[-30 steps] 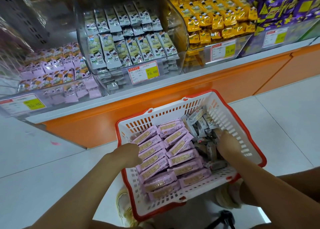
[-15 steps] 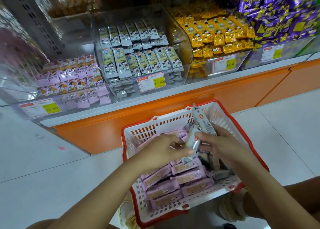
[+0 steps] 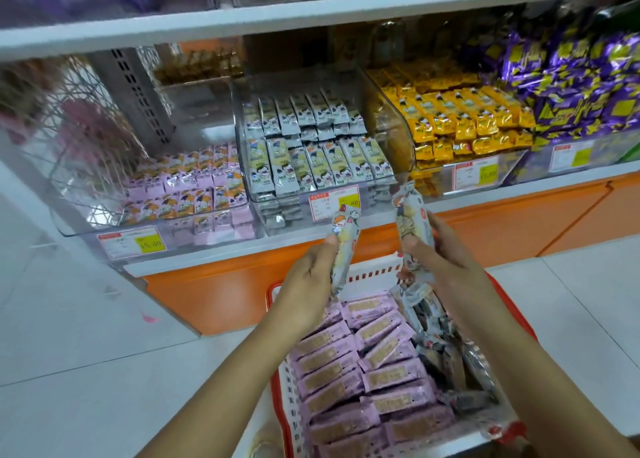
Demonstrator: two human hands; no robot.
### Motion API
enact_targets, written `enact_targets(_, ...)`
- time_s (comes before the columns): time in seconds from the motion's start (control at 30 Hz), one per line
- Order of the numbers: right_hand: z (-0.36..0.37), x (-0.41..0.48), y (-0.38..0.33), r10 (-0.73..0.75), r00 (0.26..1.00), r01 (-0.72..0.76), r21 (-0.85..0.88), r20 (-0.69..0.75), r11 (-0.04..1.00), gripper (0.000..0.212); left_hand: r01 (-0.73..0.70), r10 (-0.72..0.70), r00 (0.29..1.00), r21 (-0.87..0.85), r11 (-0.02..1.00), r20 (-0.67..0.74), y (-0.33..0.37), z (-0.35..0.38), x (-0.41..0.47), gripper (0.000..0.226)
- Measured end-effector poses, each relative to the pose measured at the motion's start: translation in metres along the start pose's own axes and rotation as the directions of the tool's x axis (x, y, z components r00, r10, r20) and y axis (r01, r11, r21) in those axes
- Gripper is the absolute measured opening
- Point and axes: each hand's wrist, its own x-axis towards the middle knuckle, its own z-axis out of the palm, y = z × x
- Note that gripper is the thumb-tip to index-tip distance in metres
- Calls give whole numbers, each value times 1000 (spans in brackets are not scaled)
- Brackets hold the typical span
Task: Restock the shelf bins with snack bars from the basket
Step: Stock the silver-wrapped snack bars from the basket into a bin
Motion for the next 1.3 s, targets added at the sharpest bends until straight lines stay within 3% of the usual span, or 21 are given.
enact_targets(0.17, 5, 4, -5, 45, 999, -48, 171, 18, 984, 22, 154, -158, 987, -328, 932, 14, 5, -7, 10, 23)
enact_targets(0.27, 11, 7, -8, 86, 995, -94, 161, 57, 982, 12, 161, -142, 987, -484, 860, 76, 11, -14, 11, 26)
enact_targets(0.37, 21, 9, -13, 16, 997, -19, 44, 71, 999, 20, 123, -61, 989, -508, 852, 138, 22, -18, 10, 34)
enact_targets(0.47, 35, 12, -22, -122, 990, 127, -72, 73, 989, 22, 87, -37, 992, -430, 899, 124, 29, -20, 11, 31)
enact_targets(0.57, 43, 17, -30, -191, 975, 203, -106, 110, 974, 25, 59, -25, 996, -397, 916, 89, 34, -25, 14, 43)
enact_targets(0.63, 45, 22, -32, -205, 963, 238, -194, 174, 952, 44, 33, -14, 999, -402, 915, 51, 38, -30, 17, 43)
enact_targets(0.77, 54, 29, -42, -266, 945, 326, -505, 190, 799, 85, -14, 8, 1000, -400, 916, -18, 44, -38, 25, 24)
enact_targets(0.9, 66, 39, -50, -343, 928, 353, -639, 145, 683, 81, -56, 39, 998, -408, 911, -49, 54, -40, 28, 30)
enact_targets(1.0, 76, 59, -58, -401, 913, 349, -657, 77, 668, 69, -152, 97, 968, -231, 961, -234, 59, -47, 31, 24)
enact_targets(1.07, 81, 80, -62, -392, 919, 285, -747, 36, 600, 64, -173, 239, 856, 181, 968, -459, 55, -56, 36, 23)
enact_targets(1.1, 84, 91, -62, -371, 928, 239, -795, 18, 558, 62, -133, 324, 795, 373, 918, -513, 53, -61, 38, 31)
enact_targets(1.17, 93, 108, -59, -316, 949, 154, -858, -10, 490, 60, -97, 428, 750, 556, 826, -504, 46, -68, 44, 48)
enact_targets(1.3, 116, 116, -43, -289, 957, 122, -916, 7, 383, 55, -125, 473, 804, 674, 728, -361, 28, -75, 60, 61)
